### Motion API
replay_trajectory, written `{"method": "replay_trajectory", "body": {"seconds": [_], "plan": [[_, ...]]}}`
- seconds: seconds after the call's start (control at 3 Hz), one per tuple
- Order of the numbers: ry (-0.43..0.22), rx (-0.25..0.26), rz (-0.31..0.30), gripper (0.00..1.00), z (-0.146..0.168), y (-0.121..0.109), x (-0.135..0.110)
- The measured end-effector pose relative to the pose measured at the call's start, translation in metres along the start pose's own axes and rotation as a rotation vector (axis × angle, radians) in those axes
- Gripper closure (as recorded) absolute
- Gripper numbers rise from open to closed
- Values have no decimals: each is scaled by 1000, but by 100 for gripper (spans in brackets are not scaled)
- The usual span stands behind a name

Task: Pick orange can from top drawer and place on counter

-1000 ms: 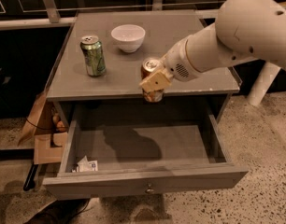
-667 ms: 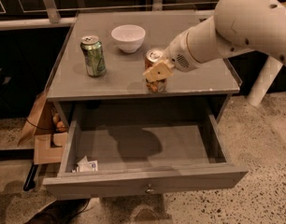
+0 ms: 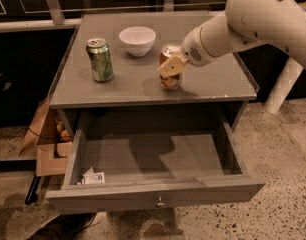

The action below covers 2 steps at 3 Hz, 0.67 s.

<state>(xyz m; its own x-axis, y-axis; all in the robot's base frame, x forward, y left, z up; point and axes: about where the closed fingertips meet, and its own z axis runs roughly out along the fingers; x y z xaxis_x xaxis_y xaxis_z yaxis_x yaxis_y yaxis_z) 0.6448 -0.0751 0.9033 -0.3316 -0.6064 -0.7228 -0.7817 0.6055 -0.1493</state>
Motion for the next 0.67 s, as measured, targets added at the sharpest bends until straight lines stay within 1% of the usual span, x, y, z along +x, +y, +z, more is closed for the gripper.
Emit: {"method": "replay_trajectory", "body": {"seconds": [0.67], "plan": [[23,-31,94,100,13,-17,9]]}}
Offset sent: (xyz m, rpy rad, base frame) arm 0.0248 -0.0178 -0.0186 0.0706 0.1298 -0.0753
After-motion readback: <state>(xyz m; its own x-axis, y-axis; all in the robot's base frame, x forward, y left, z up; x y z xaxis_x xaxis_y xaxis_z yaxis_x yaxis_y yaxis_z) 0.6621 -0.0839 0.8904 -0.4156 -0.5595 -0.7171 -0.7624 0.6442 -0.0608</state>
